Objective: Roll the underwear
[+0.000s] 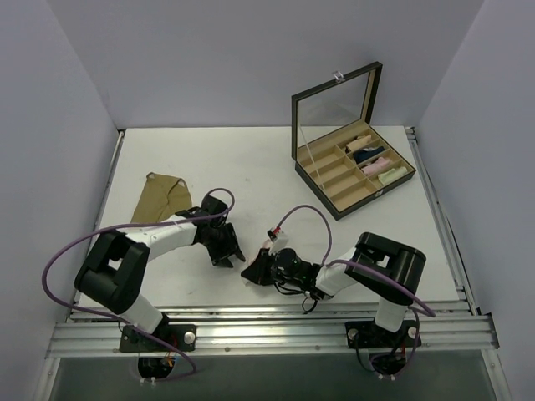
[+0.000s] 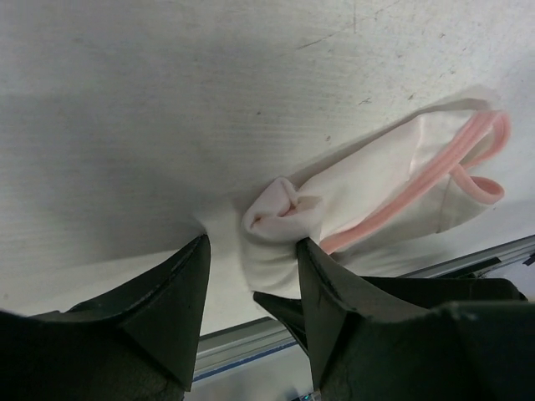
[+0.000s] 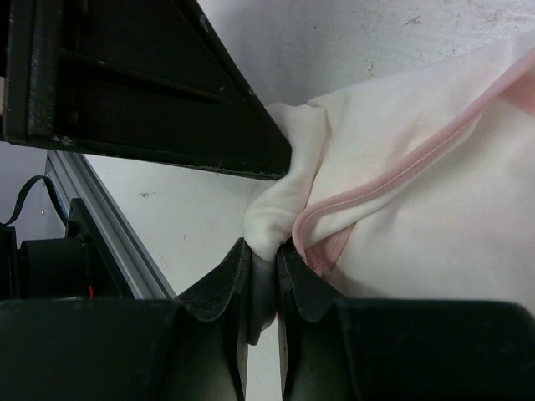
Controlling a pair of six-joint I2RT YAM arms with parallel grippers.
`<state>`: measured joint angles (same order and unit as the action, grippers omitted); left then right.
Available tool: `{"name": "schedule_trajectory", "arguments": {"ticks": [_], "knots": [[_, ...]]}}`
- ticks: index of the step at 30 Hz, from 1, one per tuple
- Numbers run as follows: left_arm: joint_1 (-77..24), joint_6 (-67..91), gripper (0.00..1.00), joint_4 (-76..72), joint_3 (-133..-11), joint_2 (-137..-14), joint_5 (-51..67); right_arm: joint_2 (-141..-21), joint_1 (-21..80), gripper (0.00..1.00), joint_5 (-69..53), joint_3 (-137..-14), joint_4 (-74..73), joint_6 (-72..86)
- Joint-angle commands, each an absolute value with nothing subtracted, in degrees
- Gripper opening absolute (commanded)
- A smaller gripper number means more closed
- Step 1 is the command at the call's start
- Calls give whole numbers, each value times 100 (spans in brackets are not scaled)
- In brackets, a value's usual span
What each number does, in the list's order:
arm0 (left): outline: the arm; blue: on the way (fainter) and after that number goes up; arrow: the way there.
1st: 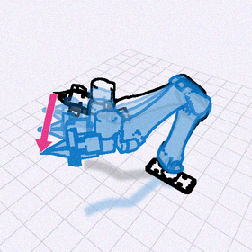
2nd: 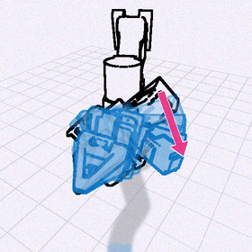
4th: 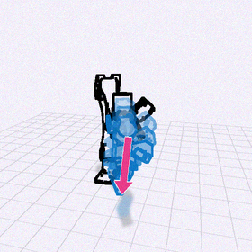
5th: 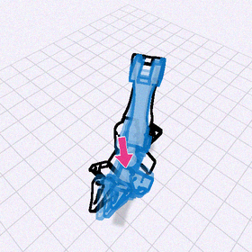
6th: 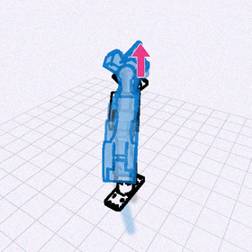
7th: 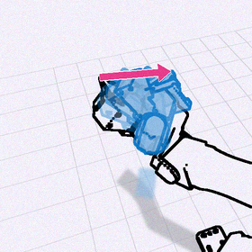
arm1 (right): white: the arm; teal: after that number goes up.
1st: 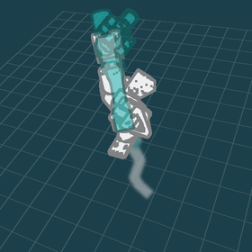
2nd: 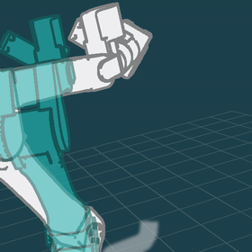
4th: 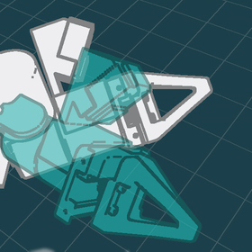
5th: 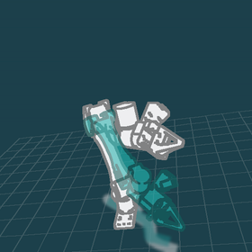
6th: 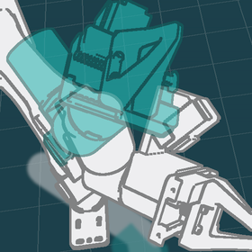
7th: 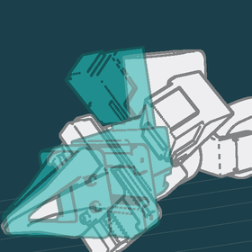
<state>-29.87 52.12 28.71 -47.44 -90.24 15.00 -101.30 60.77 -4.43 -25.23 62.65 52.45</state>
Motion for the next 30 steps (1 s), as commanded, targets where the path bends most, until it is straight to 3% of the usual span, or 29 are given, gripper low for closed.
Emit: {"name": "schedule_trajectory", "arguments": {"ticks": [1, 5, 9, 13, 20, 30], "knots": [[-3146, 5221, 54, 2277, -4807, -9193, 1486, -10424, 6047, 2, -457, -2460, 5099, 5071], [-3199, 5203, 47, 2276, -4799, -9377, 1494, -10275, 6047, 14, -422, -2601, 4607, 5001], [-3226, 5177, 24, 2434, -4746, -9474, 1398, -9767, 6029, 30, -19, -3005, 3413, 4756], [-3252, 5107, 12, 2768, -4895, -9562, 1214, -9221, 6055, 40, 640, -3611, 1737, 4492], [-3313, 5028, 4, 4769, -5993, -9948, 309, -9008, 6502, 44, 1713, -4920, 229, 3833], [-3401, 4895, 2, 5581, -7005, -10599, 378, -9368, 7189, 44, 2136, -5309, 588, 3305]]}}
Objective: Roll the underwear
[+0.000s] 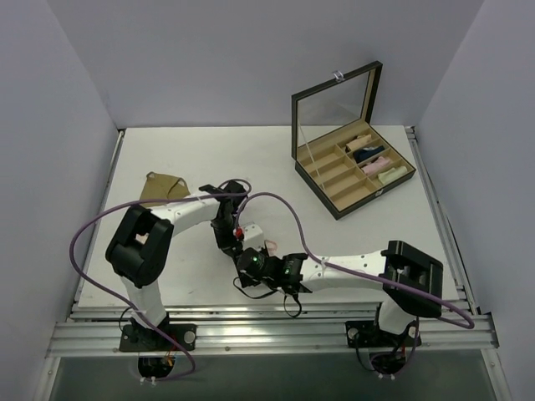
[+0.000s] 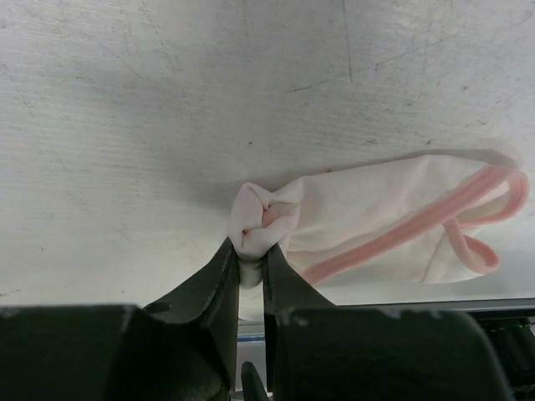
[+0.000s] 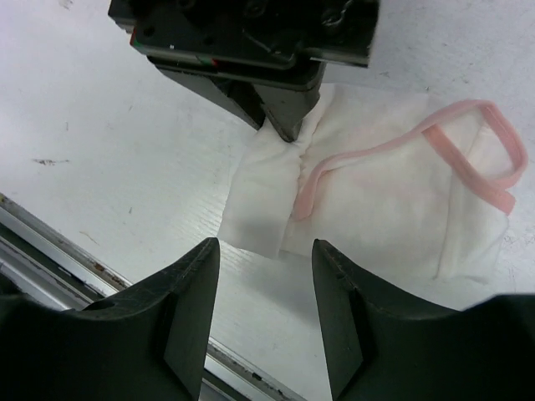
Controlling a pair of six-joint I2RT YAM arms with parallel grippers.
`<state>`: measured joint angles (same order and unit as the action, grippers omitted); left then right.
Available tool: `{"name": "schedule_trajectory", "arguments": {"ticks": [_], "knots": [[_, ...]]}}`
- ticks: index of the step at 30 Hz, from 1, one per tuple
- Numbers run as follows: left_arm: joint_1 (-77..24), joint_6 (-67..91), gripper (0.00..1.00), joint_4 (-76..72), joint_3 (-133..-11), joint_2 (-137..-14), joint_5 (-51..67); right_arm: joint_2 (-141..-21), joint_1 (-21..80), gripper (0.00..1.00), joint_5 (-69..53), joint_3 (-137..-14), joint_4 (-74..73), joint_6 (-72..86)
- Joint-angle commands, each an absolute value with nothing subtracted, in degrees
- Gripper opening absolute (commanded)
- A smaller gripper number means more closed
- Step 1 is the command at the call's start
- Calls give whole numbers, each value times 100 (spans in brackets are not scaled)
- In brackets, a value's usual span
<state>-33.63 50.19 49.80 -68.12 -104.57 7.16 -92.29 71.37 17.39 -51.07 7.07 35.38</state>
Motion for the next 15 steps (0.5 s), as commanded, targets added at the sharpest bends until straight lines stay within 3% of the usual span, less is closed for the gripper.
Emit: {"name": "schedule_trajectory", "arguments": {"ticks": [1, 15], "knots": [[-3401, 4896, 2, 5607, -7031, -10617, 369, -9413, 7216, 44, 2171, -5326, 658, 3296], [-3516, 4966, 2, 5809, -7225, -10933, 325, -10485, 7304, 44, 2241, -6020, 1046, 2927]]}}
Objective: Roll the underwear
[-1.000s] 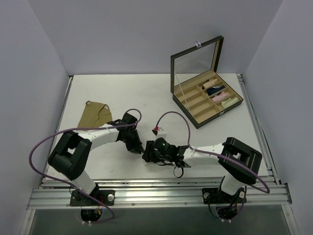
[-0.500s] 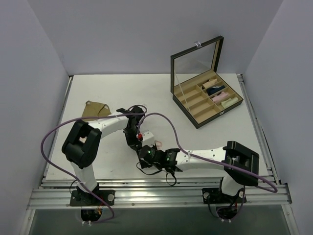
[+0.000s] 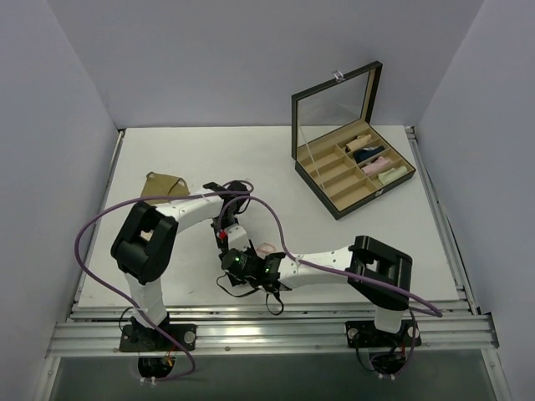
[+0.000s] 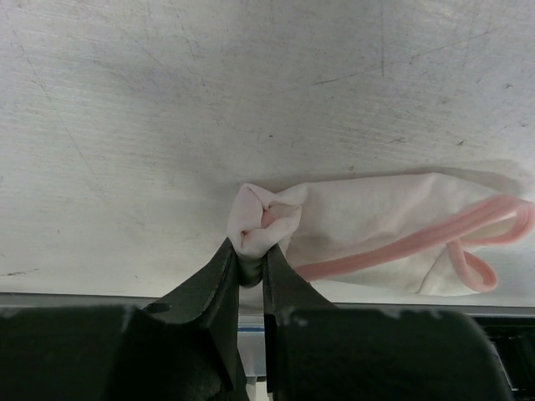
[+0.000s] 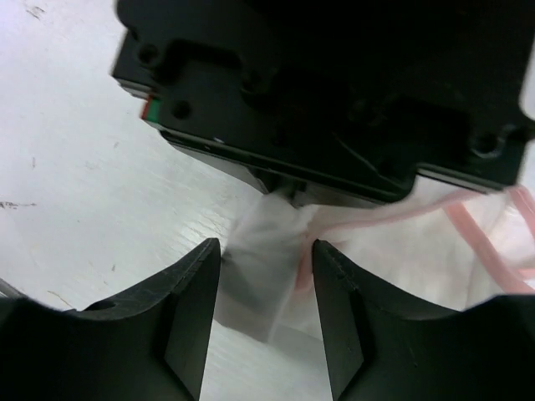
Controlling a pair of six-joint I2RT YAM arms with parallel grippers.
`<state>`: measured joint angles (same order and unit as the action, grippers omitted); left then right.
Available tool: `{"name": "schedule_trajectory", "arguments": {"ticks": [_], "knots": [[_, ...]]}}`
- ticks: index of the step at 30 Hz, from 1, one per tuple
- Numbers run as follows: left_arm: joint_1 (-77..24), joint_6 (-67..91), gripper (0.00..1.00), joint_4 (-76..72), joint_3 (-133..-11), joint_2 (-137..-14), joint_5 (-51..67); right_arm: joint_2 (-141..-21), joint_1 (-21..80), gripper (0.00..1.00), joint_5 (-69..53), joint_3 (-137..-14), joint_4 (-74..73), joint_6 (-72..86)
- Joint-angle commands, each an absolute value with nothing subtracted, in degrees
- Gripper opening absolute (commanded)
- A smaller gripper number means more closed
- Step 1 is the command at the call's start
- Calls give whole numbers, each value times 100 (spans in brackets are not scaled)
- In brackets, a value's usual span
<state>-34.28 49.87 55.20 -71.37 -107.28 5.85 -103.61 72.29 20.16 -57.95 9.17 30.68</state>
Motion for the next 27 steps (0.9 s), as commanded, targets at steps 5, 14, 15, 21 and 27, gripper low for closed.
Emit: {"name": "schedule_trajectory", "arguments": {"ticks": [5, 14, 15, 21, 27], "knots": [[-3533, 5018, 2, 5818, -7233, -10951, 281, -10617, 7400, 44, 2372, -6135, 967, 2944], [-3551, 5063, 2, 5792, -7268, -10995, 378, -10968, 7444, 36, 2619, -6363, 528, 3111], [-3533, 5054, 2, 5827, -7286, -10995, 387, -10986, 7427, 30, 2637, -6346, 423, 3190], [-3332, 5098, 16, 5599, -7181, -10679, 650, -10451, 7137, 2, 2005, -5181, 1149, 3892], [-2989, 4949, 43, 5634, -7304, -10310, 580, -9607, 6514, 0, 1091, -3711, 2459, 4411]]}}
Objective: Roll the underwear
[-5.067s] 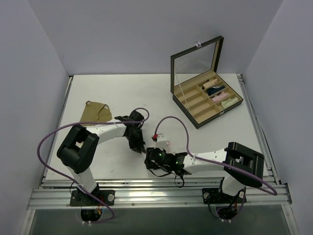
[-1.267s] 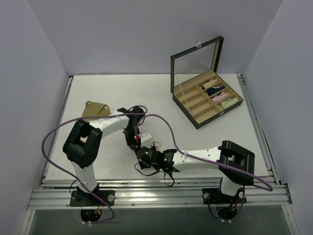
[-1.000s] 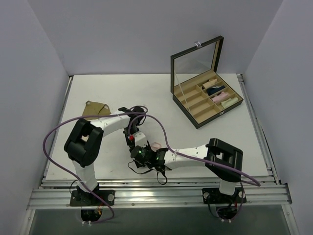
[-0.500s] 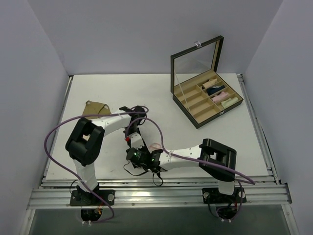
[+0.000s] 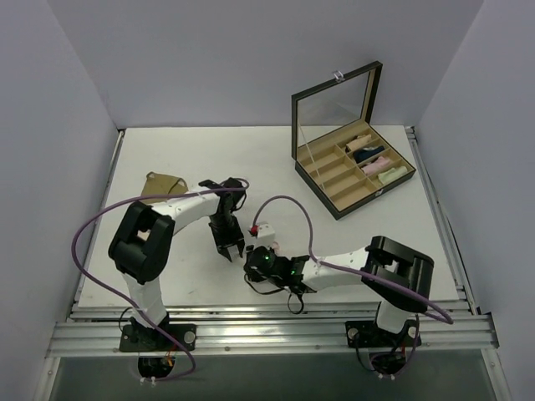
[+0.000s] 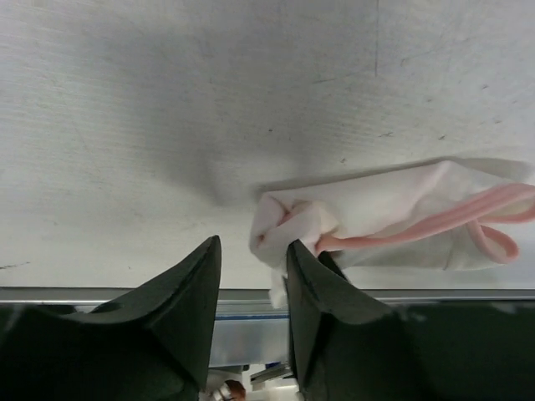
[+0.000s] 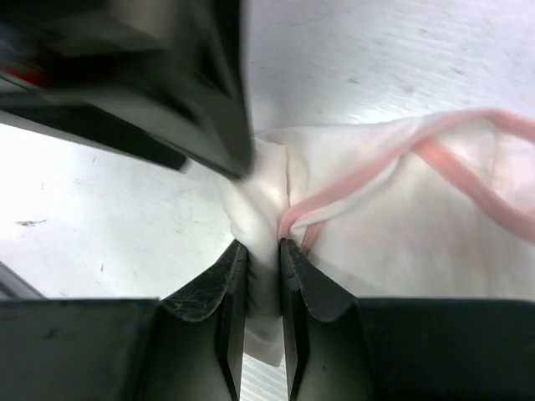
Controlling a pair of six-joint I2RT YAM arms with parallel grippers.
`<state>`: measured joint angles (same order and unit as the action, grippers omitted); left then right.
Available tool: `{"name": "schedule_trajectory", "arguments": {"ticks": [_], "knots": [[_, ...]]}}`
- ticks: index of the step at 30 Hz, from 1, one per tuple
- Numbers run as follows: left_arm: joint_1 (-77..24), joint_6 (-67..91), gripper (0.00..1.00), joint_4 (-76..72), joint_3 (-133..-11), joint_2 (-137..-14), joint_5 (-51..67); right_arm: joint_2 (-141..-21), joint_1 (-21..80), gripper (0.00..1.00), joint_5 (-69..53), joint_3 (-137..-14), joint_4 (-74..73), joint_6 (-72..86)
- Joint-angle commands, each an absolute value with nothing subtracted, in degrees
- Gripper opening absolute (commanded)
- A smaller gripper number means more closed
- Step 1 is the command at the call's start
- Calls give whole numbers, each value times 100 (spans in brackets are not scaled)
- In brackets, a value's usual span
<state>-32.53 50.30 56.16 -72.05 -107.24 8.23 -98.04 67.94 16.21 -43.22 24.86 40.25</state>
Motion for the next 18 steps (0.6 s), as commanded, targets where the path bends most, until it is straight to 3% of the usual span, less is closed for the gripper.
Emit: {"name": "schedule_trajectory", "arguments": {"ticks": [1, 6, 18], "knots": [[-2910, 4870, 46, 5616, -7295, -10179, 571, -9537, 6417, 0, 933, -3370, 2652, 4473], [-2865, 4676, 56, 5090, -7023, -9677, 693, -9369, 5882, 0, 64, -2568, 4006, 4719], [-3032, 4992, 60, 3252, -6047, -9509, 1749, -9957, 5168, 2, -1238, -2101, 5527, 4843]]}}
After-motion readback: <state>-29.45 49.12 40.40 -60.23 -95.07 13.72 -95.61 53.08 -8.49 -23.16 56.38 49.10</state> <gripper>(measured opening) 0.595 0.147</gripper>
